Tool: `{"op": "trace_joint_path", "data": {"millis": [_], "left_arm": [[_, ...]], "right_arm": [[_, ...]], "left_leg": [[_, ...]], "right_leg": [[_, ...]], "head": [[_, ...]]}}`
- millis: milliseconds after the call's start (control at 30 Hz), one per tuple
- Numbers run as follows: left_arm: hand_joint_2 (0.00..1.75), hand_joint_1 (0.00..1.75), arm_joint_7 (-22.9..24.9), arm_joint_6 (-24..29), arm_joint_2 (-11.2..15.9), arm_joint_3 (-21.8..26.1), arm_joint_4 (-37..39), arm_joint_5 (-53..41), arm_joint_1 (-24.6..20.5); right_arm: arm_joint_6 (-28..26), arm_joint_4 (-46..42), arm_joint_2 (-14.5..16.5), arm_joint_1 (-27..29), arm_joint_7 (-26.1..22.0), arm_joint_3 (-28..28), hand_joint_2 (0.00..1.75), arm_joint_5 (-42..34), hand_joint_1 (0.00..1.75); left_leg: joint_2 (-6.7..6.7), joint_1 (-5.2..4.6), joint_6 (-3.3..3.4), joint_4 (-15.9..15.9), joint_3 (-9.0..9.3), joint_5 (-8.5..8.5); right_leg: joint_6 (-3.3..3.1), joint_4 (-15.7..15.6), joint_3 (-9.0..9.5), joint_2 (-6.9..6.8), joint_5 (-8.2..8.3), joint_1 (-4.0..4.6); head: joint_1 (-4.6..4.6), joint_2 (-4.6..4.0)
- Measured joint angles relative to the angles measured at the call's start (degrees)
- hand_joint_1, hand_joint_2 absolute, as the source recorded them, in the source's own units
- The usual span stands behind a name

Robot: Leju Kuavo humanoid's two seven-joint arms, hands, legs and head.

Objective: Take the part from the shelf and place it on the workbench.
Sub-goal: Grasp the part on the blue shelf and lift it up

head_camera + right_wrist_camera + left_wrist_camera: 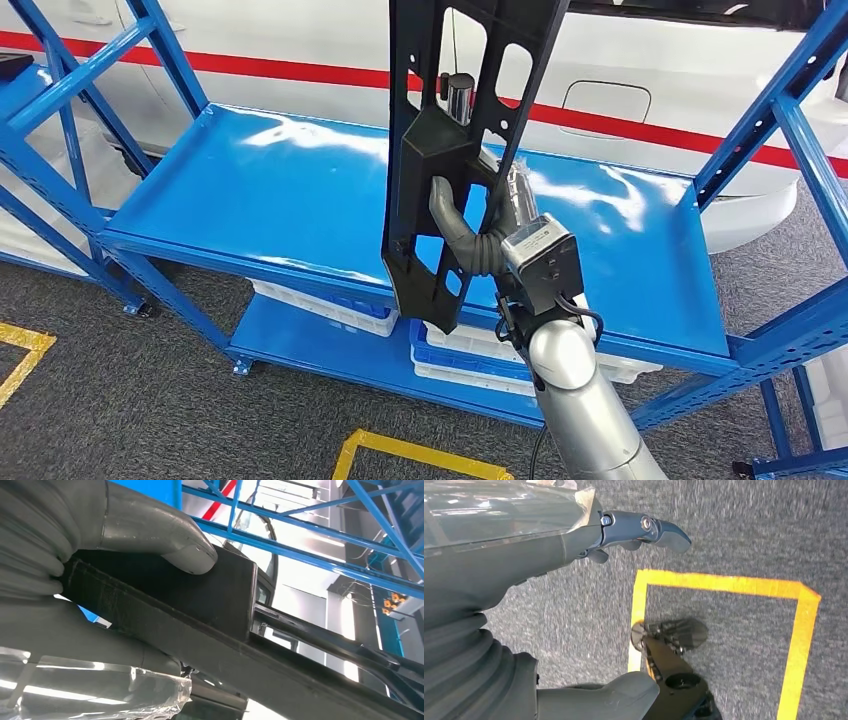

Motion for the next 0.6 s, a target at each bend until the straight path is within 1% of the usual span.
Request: {"op": "trace_joint_path", "data": {"millis": [33,67,100,133,167,200,233,267,300,333,367,400,433,467,500,533,567,600], "left_arm": [[1.75,0.00,0.0,0.0,0.0,0.1,0.0,0.0,0.0],[1.75,0.00,0.0,0.0,0.0,0.2,0.0,0.0,0.0],[1.75,0.00,0.0,0.0,0.0,0.2,0.0,0.0,0.1],[1.75,0.00,0.0,0.0,0.0,0.3,0.0,0.0,0.1],[1.75,0.00,0.0,0.0,0.0,0.3,0.0,0.0,0.1],[1.75,0.00,0.0,0.0,0.0,0.3,0.0,0.0,0.2],[1.75,0.00,0.0,0.0,0.0,0.4,0.0,0.0,0.2],[1.75,0.00,0.0,0.0,0.0,0.4,0.0,0.0,0.2],[1.75,0.00,0.0,0.0,0.0,0.4,0.0,0.0,0.2],[1.75,0.00,0.0,0.0,0.0,0.4,0.0,0.0,0.2],[1.75,0.00,0.0,0.0,0.0,0.4,0.0,0.0,0.2],[1.75,0.00,0.0,0.0,0.0,0.4,0.0,0.0,0.2],[1.75,0.00,0.0,0.0,0.0,0.4,0.0,0.0,0.2],[1.75,0.00,0.0,0.0,0.0,0.4,0.0,0.0,0.1],[1.75,0.00,0.0,0.0,0.0,0.4,0.0,0.0,0.0],[1.75,0.00,-0.1,0.0,0.0,0.4,0.0,0.0,0.0],[1.75,0.00,-0.1,0.0,0.0,0.4,0.0,0.0,-0.1],[1.75,0.00,-0.1,0.0,0.0,0.4,0.0,0.0,0.0]], "right_arm": [[0.0,0.0,0.0,0.0,0.0,0.0,1.75,0.0,1.75],[0.0,0.1,0.0,0.1,0.0,0.0,1.75,0.0,1.75],[0.0,0.1,0.1,0.1,0.0,0.0,1.75,0.0,1.75],[0.0,0.1,0.1,0.0,0.0,0.0,1.75,0.0,1.75],[0.0,0.2,0.2,0.0,-0.1,0.0,1.75,0.0,1.75],[0.0,0.2,0.2,0.0,0.0,0.0,1.75,0.0,1.75],[0.0,0.2,0.2,0.0,-0.1,0.0,1.75,0.0,1.75],[0.0,0.2,0.3,0.0,-0.1,0.0,1.75,0.0,1.75],[0.0,0.2,0.3,0.0,-0.1,0.0,1.75,0.0,1.75],[0.0,0.3,0.3,0.0,-0.1,0.0,1.75,0.0,1.75],[0.0,0.3,0.3,0.0,0.0,0.0,1.75,0.0,1.75],[0.0,0.3,0.3,0.0,0.0,0.0,1.75,0.0,1.75],[0.0,0.3,0.3,0.0,-0.1,0.0,1.75,0.0,1.75],[0.0,0.3,0.4,0.0,-0.1,0.0,1.75,0.0,1.75],[0.0,0.3,0.4,-0.1,-0.1,0.0,1.75,0.0,1.75],[0.0,0.3,0.5,-0.1,-0.1,0.0,1.75,0.0,1.75],[0.0,0.3,0.5,-0.1,-0.1,0.0,1.75,0.0,1.75],[0.0,0.3,0.6,-0.2,-0.1,0.1,1.75,0.0,1.75]], "left_leg": [[-0.12,-0.14,-0.32,0.5,-0.39,-0.01],[-0.24,-0.23,-0.62,0.7,-0.72,0.11],[-0.30,-0.18,-0.88,1.0,-0.95,0.21],[-0.35,0.00,-1.14,1.4,-1.33,-0.15],[-0.36,0.20,-1.41,2.4,-1.88,-1.18],[-0.37,0.36,-1.64,4.5,-2.77,-3.02],[-0.37,0.43,-1.80,7.6,-4.00,-5.48],[-0.37,0.44,-1.90,11.6,-5.41,-7.95],[-0.38,0.44,-1.95,15.3,-6.59,-9.80],[-0.38,0.43,-1.89,17.6,-7.06,-10.62],[-0.38,0.42,-1.71,17.9,-6.47,-10.30],[-0.39,0.40,-1.41,16.0,-4.71,-9.09],[-0.40,0.33,-0.97,12.2,-1.91,-7.59],[-0.43,0.18,-0.54,7.8,1.08,-6.76],[-0.44,-0.03,-0.29,4.4,3.35,-6.22],[-0.47,-0.32,-0.10,2.1,4.71,-6.09],[-0.48,-0.62,0.00,1.2,4.99,-6.15],[-0.47,-0.86,0.15,1.2,4.73,-5.64]], "right_leg": [[-0.33,-0.9,0.40,0.15,0.06,0.04],[-0.74,-0.5,0.18,0.35,0.14,0.18],[-1.13,-0.5,-0.24,0.36,0.23,0.01],[-1.60,-0.5,-0.55,0.35,0.35,-0.14],[-2.09,-0.4,-0.89,0.31,0.63,-0.16],[-2.66,-0.4,-1.25,0.26,0.99,-0.17],[-3.16,-0.4,-1.67,0.19,1.33,-0.04],[-3.57,-0.4,-2.14,0.12,1.67,0.14],[-3.84,-0.4,-2.65,0.06,2.03,0.35],[-3.99,-0.4,-3.16,0.03,2.41,0.57],[-4.03,-0.4,-3.64,0.02,2.81,0.76],[-3.99,-0.4,-4.07,0.03,3.21,0.93],[-3.90,-0.4,-4.40,0.05,3.60,1.05],[-3.72,-0.4,-4.68,0.08,3.97,1.17],[-3.45,-0.4,-4.86,0.06,4.34,1.23],[-3.11,-0.5,-4.96,0.01,4.70,1.21],[-2.68,-0.5,-5.04,-0.07,5.07,1.13],[-2.23,-0.7,-5.07,-0.13,5.51,1.02]], "head": [[-0.03,0.00],[-0.11,0.00],[-0.18,0.00],[-0.28,0.00],[-0.33,0.00],[-0.36,0.00],[-0.39,0.00],[-0.39,0.00],[-0.39,-0.01],[-0.38,-0.01],[-0.38,0.00],[-0.38,-0.01],[-0.39,-0.01],[-0.38,0.00],[-0.33,0.00],[-0.35,0.01],[-0.39,0.01],[-0.43,0.01]]}}
